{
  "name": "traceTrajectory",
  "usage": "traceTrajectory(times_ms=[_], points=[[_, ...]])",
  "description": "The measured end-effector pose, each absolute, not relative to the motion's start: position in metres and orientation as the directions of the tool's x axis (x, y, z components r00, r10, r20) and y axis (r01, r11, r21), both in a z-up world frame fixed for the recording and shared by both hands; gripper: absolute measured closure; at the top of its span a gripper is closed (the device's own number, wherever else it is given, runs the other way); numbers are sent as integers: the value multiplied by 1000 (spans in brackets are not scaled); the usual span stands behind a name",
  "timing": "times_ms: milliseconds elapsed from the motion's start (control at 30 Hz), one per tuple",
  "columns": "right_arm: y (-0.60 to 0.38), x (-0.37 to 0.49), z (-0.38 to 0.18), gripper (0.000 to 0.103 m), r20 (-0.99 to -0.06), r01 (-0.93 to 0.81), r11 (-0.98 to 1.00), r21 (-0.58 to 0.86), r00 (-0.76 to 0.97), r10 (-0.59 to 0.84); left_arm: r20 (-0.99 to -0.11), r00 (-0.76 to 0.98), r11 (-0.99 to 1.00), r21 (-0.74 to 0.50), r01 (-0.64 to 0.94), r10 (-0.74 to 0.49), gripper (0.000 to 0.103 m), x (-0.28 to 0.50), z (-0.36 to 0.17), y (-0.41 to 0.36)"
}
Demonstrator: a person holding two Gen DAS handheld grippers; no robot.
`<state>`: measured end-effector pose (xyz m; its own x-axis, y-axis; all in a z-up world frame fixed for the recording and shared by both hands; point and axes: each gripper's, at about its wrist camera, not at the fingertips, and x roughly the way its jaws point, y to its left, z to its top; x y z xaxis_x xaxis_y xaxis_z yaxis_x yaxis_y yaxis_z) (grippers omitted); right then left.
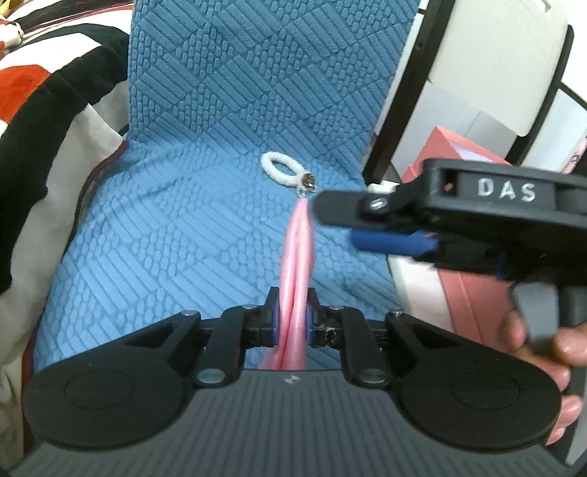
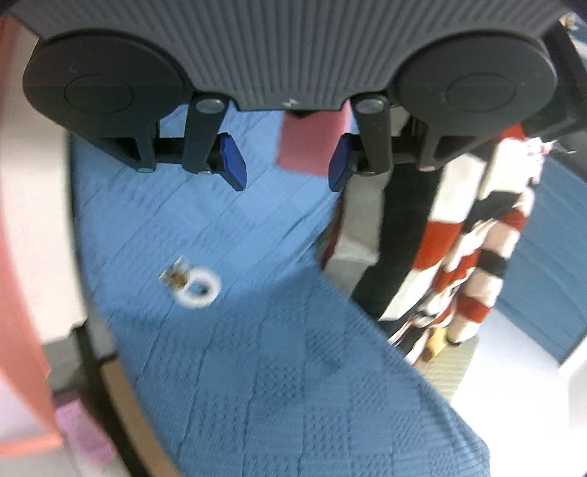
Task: Organize objects
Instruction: 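Hold the pink strip upright with the left gripper while the right gripper releases it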
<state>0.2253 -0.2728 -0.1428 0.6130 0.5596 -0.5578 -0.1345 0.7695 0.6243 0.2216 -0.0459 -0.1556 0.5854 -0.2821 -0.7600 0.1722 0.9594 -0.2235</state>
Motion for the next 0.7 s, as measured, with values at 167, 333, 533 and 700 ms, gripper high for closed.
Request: traceTrajectory(times_ms=[167, 333, 533, 700], points=[[-267, 237, -134, 49, -600, -127, 861, 493, 667, 442, -758, 594, 963, -227, 145, -268, 88, 240, -158, -29], [-247, 254, -129, 48, -632, -171, 940, 296, 703, 327, -756, 591, 958, -250, 137, -282, 88, 261, -161, -17], [-238, 283, -135, 16, -653, -183, 962, 202, 708, 271, -751, 595, 957, -261, 130, -286, 87, 282, -163, -13], [-235, 309, -144, 13, -667, -197, 961, 192, 692, 275, -754, 592, 956, -272, 115, -285, 87, 298, -168, -8]])
